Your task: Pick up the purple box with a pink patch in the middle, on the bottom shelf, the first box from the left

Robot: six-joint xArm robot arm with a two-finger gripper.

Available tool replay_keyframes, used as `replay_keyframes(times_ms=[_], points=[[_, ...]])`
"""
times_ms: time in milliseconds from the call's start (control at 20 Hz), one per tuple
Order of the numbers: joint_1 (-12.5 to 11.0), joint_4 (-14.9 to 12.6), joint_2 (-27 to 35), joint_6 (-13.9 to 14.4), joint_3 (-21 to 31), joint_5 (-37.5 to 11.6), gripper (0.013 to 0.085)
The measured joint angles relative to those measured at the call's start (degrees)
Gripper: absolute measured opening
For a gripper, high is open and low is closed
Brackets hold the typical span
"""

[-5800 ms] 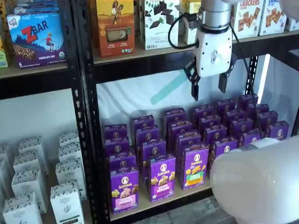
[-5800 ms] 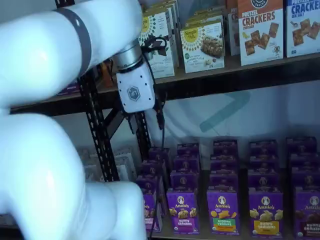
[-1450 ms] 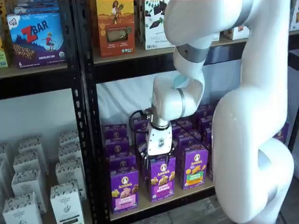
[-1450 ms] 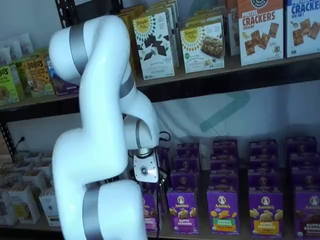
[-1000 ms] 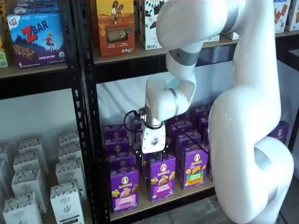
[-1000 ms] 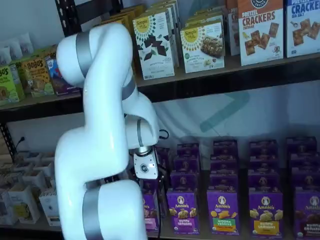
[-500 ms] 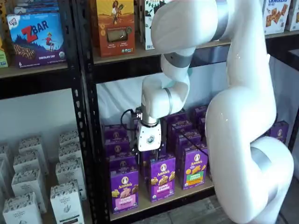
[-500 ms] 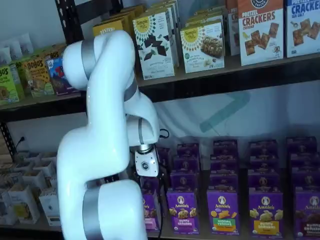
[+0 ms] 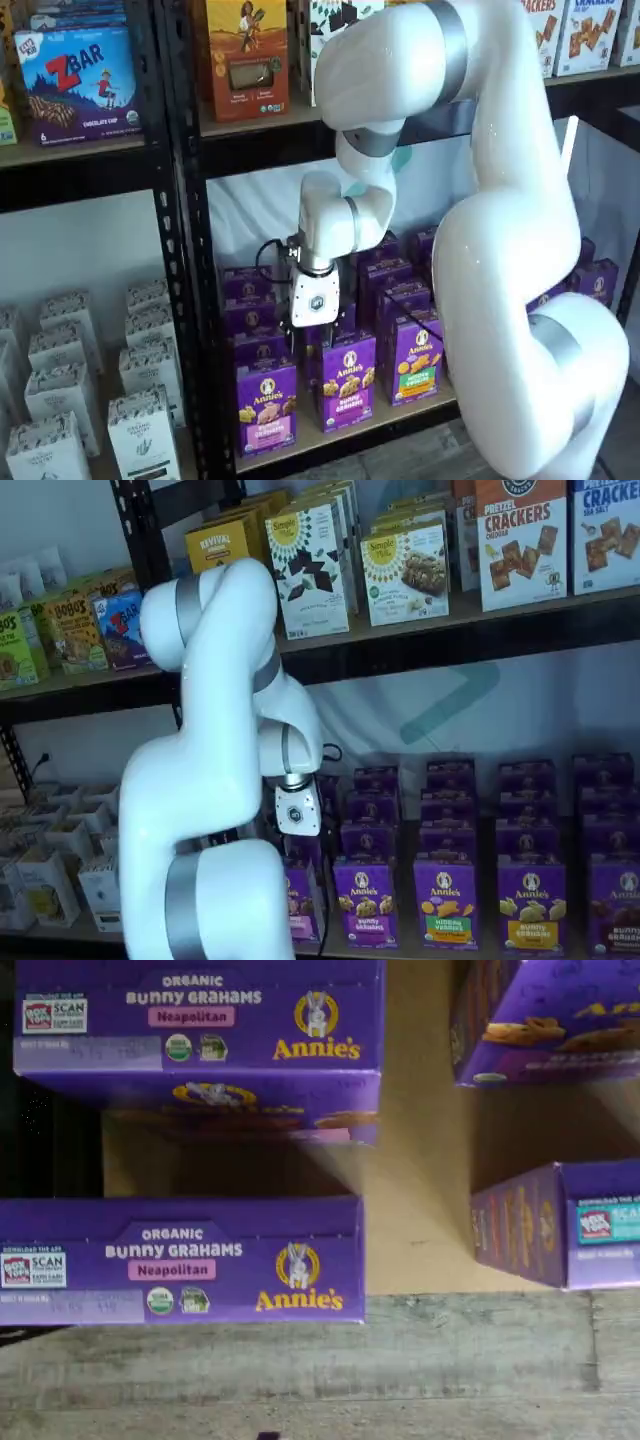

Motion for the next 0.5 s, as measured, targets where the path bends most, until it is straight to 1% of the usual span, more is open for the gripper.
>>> replay_keyframes(times_ms=[200, 500], points=[[0.49, 1.15, 1.52, -0.63, -1.42, -0.48, 0.0850], [1.28, 1.06, 3.00, 0.24, -3.20, -0.59, 0.0850]])
